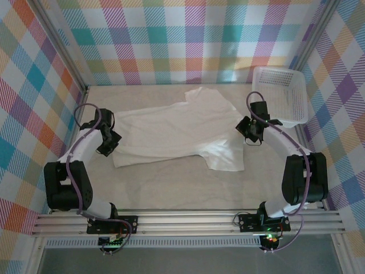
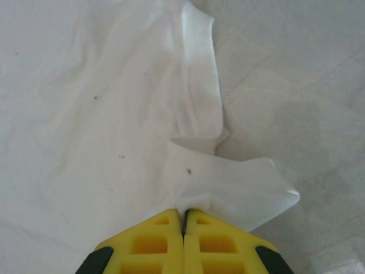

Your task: Fold the inside-out t-shirt

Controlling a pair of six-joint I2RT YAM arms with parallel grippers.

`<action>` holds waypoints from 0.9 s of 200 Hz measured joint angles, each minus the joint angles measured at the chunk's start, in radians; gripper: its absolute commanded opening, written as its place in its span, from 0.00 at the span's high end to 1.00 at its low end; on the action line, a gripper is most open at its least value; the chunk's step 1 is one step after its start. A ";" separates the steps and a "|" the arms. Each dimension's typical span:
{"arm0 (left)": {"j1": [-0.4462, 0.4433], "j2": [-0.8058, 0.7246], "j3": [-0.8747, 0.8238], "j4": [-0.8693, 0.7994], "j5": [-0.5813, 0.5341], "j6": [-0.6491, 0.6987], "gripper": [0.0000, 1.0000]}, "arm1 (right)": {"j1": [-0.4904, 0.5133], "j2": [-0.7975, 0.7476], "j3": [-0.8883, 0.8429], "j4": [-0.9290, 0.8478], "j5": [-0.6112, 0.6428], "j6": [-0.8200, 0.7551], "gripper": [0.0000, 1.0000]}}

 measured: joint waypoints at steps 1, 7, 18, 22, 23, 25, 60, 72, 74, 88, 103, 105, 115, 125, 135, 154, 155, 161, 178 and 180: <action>0.000 0.003 0.000 0.002 0.000 0.000 0.98 | 0.000 0.004 0.005 -0.001 0.000 0.000 0.97; 0.000 0.018 0.001 0.009 -0.002 -0.001 0.95 | 0.000 0.028 0.027 0.000 0.000 -0.004 0.96; 0.000 0.048 0.002 0.023 -0.006 0.000 0.86 | 0.000 0.082 0.068 0.007 0.000 -0.009 0.91; 0.000 0.062 0.003 0.026 -0.008 -0.002 0.82 | 0.000 0.105 0.081 0.012 -0.002 -0.011 0.87; 0.000 0.064 0.003 0.027 -0.009 -0.002 0.81 | 0.000 0.109 0.083 0.013 -0.002 -0.012 0.86; 0.000 0.072 0.005 0.027 -0.009 0.000 0.79 | 0.000 0.122 0.088 0.015 -0.002 -0.012 0.84; 0.005 0.145 0.012 0.046 -0.010 0.003 0.59 | -0.014 0.229 0.125 -0.002 -0.015 -0.054 0.59; 0.007 0.138 0.018 0.044 -0.010 0.004 0.59 | -0.020 0.221 0.131 -0.026 -0.012 -0.072 0.56; 0.007 0.135 0.020 0.043 -0.010 0.005 0.58 | -0.021 0.217 0.131 -0.026 -0.010 -0.072 0.56; 0.006 0.106 0.026 0.043 -0.007 0.011 0.58 | -0.026 0.172 0.119 -0.036 0.002 -0.089 0.55; -0.005 0.049 0.026 0.032 0.000 0.023 0.58 | -0.029 0.078 0.056 -0.032 0.015 -0.097 0.52; -0.007 0.039 0.026 0.029 0.001 0.022 0.58 | -0.029 0.064 0.045 -0.033 0.016 -0.097 0.51; -0.021 -0.005 0.024 0.021 0.001 0.026 0.58 | -0.031 0.000 -0.014 -0.032 0.023 -0.097 0.50; -0.045 -0.047 0.013 0.023 0.002 0.027 0.58 | -0.031 -0.047 -0.080 -0.024 0.022 -0.097 0.48; -0.079 -0.088 -0.006 0.022 0.002 0.030 0.58 | -0.032 -0.069 -0.144 -0.020 0.010 -0.096 0.48; -0.122 -0.132 -0.042 0.020 0.002 0.045 0.57 | -0.032 -0.055 -0.243 -0.025 -0.035 -0.097 0.47; -0.125 -0.134 -0.045 0.020 0.002 0.047 0.57 | -0.032 -0.052 -0.249 -0.026 -0.039 -0.097 0.47; -0.132 -0.139 -0.053 0.020 0.002 0.054 0.57 | -0.031 -0.041 -0.268 -0.030 -0.052 -0.098 0.47; -0.138 -0.147 -0.070 0.021 0.001 0.075 0.57 | -0.033 -0.024 -0.282 -0.028 -0.075 -0.114 0.59; -0.138 -0.148 -0.071 0.021 0.001 0.080 0.57 | -0.034 -0.024 -0.280 -0.028 -0.080 -0.118 0.63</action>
